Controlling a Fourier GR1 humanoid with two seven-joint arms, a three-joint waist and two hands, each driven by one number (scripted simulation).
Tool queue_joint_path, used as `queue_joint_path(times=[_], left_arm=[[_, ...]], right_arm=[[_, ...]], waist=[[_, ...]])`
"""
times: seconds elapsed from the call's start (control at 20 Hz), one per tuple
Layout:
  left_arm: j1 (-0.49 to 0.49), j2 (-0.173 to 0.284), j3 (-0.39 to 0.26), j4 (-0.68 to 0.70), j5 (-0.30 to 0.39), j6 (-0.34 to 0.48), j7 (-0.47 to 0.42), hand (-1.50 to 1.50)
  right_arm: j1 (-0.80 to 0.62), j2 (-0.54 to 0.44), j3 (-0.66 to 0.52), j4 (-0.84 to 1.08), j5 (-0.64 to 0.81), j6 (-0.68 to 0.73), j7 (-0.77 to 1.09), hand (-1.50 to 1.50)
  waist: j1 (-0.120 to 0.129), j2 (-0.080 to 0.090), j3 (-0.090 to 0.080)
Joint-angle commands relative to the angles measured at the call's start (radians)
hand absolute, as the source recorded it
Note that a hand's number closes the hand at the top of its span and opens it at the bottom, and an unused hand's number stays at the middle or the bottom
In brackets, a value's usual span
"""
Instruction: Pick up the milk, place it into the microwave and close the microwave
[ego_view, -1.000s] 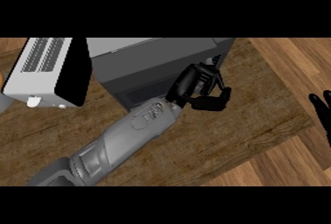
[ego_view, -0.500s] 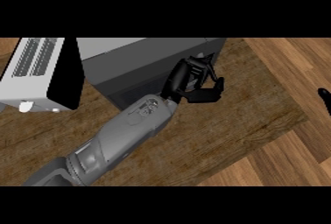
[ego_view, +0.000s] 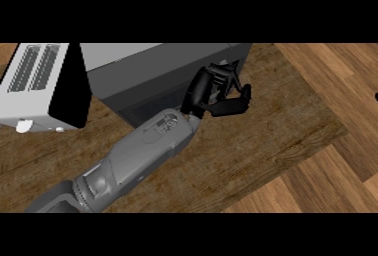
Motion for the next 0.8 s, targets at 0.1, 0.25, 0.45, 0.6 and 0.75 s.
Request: queue_joint_path(times=[0.1,0.25,0.45,0.6,0.75], left_arm=[[-0.098,-0.047,-0.025,0.045,-0.008,0.005,0.005,1.5],[-0.089,-0.047,-0.03,0.049,0.003,0.013,0.001,1.5],[-0.093,-0.047,-0.028,0.045,0.017,0.027,-0.008,1.5],[-0.09,-0.047,-0.039,0.046,0.024,0.037,-0.007,1.5],[-0.097,-0.047,-0.043,0.042,0.025,0.049,-0.018,1.5]], right_arm=[[-0.027,-0.023,-0.016,0.016,-0.035,0.007,0.022,-1.5],[-0.04,-0.035,-0.03,0.011,-0.056,0.011,0.026,-1.5],[-0.048,-0.042,-0.03,0.017,-0.075,0.014,0.039,-1.5],[-0.061,-0.056,-0.046,0.017,-0.09,0.016,0.044,-1.5],[-0.071,-0.06,-0.039,0.022,-0.105,0.022,0.055,-1.5]], waist=[[-0.019,0.015,0.007],[-0.028,0.015,0.007],[-0.026,0.017,0.006],[-0.034,0.014,0.007],[-0.034,0.019,0.007]])
